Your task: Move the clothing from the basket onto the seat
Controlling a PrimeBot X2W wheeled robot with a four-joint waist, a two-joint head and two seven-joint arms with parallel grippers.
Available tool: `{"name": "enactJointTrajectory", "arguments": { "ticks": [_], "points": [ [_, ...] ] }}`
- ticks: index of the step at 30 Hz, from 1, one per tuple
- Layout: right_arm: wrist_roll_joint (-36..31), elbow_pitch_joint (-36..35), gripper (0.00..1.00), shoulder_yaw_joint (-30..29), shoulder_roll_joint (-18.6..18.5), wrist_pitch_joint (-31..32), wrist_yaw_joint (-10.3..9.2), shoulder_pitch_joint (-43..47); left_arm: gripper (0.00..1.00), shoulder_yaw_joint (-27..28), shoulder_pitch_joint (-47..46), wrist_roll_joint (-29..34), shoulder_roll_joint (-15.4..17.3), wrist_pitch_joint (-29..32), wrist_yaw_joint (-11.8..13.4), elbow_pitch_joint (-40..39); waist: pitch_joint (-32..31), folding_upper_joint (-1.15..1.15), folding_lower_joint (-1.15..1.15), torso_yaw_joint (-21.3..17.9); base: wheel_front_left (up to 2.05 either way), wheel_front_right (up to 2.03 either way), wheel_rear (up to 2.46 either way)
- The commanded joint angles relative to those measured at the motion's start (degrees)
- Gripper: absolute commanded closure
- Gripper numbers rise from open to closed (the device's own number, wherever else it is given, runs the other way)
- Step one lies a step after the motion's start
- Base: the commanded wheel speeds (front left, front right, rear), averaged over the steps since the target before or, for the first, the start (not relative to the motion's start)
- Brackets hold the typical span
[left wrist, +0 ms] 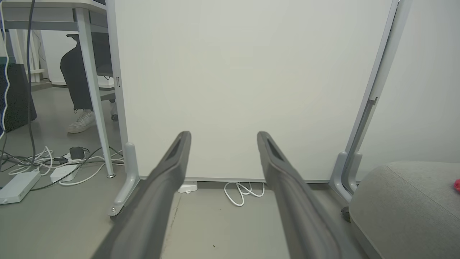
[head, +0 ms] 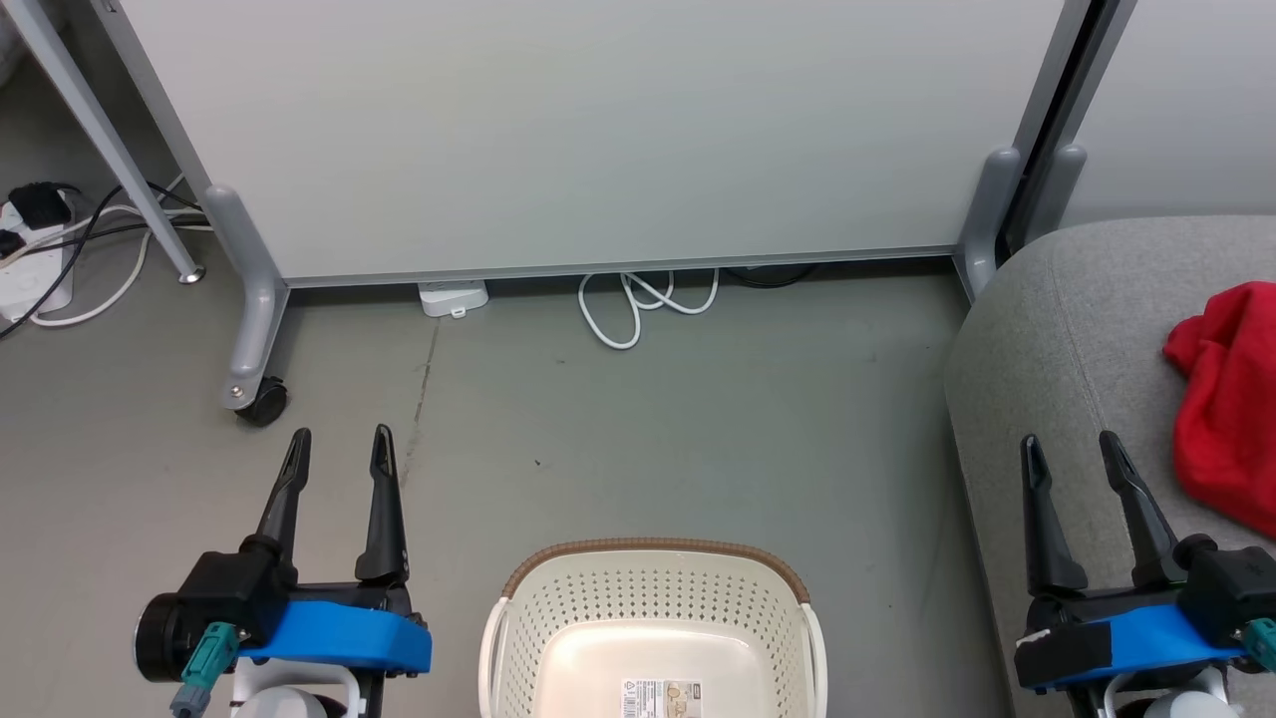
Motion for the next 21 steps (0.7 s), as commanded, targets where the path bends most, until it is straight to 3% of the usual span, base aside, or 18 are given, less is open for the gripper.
{"name": "enactJointTrajectory", "arguments": {
  "ticks": [1, 10, 11, 16, 21],
  "points": [
    [0.0, 0.2, 0.0, 0.1, 0.2, 0.0, 0.03, 0.9, 0.0, 0.3, 0.5, -0.2, -0.1, -0.1, -0.3, 0.1, 0.0, -0.01, 0.0, 0.0, 0.0, 0.0, 0.0],
    [-0.2, 0.5, 0.0, 0.2, 0.5, 0.0, 0.03, 0.9, 0.0, -0.3, 0.4, -0.9, -0.1, -0.1, 0.0, 0.6, -0.3, -0.01, 0.0, 0.1, 0.0, 0.0, 0.0],
    [0.0, 0.5, 1.0, 0.2, 0.3, 0.0, 0.0, 0.1, 1.0, -0.5, 0.4, -0.7, 0.0, 0.0, 0.0, 0.5, -0.3, -0.01, 0.01, 0.1, 0.0, 0.0, 0.0],
    [0.2, 3.1, 1.0, 0.2, 0.5, 0.1, 0.0, 0.4, 1.0, -0.6, 2.2, -1.0, -0.1, 0.3, 0.0, 3.0, -0.3, -0.01, 0.01, 0.1, 0.0, 0.0, 0.0],
    [5.5, 3.7, 1.0, -0.2, 0.5, 1.8, 0.0, 0.0, 1.0, 0.1, 2.0, -6.2, -0.1, 1.9, -0.1, 3.3, -0.4, -0.01, 0.01, -0.1, 0.0, 0.0, 0.0]
  ]
}}
